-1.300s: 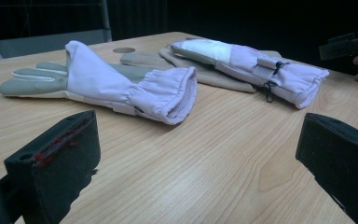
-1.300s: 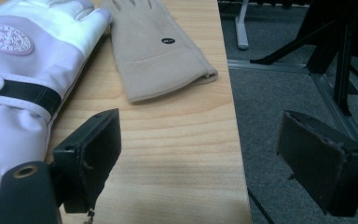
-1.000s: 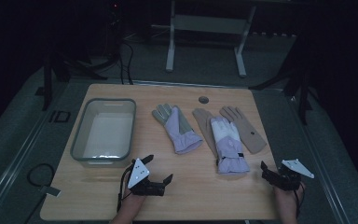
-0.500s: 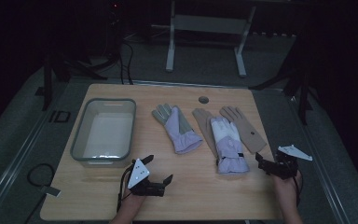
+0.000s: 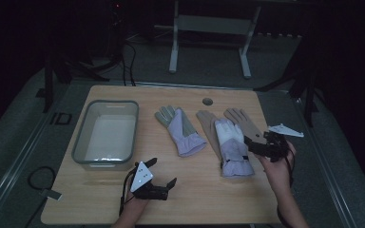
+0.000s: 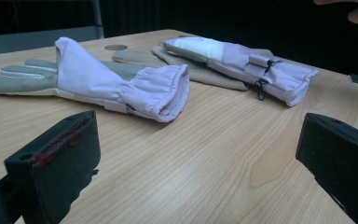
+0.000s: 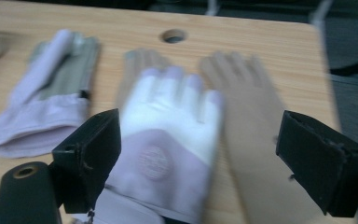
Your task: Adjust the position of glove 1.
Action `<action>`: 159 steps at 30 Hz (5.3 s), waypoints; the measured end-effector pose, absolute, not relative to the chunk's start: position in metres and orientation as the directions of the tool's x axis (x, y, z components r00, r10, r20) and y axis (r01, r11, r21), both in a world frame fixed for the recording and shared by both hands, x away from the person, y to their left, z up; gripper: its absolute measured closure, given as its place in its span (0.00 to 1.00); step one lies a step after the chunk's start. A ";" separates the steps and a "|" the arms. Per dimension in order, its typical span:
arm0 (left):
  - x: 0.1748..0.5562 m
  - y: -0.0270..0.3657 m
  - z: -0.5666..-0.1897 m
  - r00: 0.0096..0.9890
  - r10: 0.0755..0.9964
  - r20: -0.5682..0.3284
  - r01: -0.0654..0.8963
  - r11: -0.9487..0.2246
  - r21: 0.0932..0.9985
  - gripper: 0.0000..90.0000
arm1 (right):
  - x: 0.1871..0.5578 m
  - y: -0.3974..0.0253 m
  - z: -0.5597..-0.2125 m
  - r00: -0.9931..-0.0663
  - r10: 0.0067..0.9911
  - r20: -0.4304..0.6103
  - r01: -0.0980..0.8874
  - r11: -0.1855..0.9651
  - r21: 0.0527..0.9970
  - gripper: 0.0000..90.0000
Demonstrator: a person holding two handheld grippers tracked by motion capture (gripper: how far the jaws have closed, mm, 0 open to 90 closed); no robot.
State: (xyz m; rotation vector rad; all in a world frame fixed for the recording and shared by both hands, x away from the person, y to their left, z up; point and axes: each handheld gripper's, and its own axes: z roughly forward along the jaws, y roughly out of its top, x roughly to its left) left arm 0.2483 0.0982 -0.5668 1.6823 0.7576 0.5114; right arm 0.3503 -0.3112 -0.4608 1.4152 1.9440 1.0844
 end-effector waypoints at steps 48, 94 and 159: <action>0.247 0.097 -0.566 0.703 0.709 -0.055 0.214 -0.137 0.967 0.00 | 0.455 -0.121 -0.513 -0.668 0.744 0.013 0.549 0.481 0.684 0.60; 0.247 0.097 -0.566 0.699 0.714 -0.054 0.216 -0.139 0.966 0.00 | 0.370 -0.134 -0.491 -0.424 0.888 0.179 0.619 0.140 0.773 0.97; 0.248 0.097 -0.566 0.693 0.719 -0.055 0.221 -0.139 0.965 0.00 | 0.359 -0.243 -0.481 -0.425 0.901 0.093 0.625 0.217 0.750 0.54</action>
